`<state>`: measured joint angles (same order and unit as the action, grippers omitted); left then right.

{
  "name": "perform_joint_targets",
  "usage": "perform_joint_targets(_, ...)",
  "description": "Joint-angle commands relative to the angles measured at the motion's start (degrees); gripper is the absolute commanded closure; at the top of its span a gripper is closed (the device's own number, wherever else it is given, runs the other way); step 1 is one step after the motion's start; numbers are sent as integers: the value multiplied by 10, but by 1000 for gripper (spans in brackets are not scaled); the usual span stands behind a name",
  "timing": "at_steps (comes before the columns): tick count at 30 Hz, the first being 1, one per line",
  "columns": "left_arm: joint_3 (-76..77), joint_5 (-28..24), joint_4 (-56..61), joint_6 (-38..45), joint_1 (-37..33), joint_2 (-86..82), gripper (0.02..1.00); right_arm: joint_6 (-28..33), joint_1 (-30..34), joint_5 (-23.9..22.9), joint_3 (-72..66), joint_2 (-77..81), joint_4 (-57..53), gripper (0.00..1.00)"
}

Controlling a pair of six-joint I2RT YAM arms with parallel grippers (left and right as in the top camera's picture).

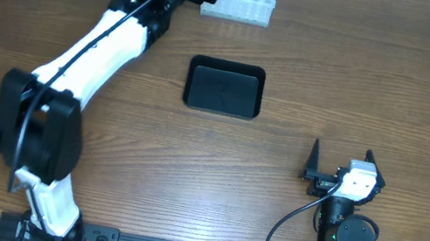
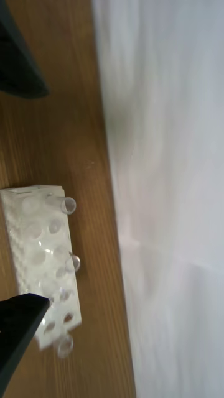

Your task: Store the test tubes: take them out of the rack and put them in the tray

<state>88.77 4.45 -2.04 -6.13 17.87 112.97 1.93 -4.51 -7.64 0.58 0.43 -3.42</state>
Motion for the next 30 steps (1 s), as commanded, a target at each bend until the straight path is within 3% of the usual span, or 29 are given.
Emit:
perform_joint_targets(1, 43, 13, -2, -21, -2, 60, 20, -1, 3, -8, -3, 1, -2, 9)
perform_joint_targets(13, 121, 58, 0, -34, -3, 141, 20, -1, 3, -8, -3, 1, -2, 7)
perform_joint_targets(21, 144, 61, 7, -34, -3, 177, 29, -1, 3, -8, -3, 1, -2, 9)
perform_joint_targets(30, 144, 56, 11, -34, -3, 183, 121, -1, 3, -8, -3, 1, -2, 7)
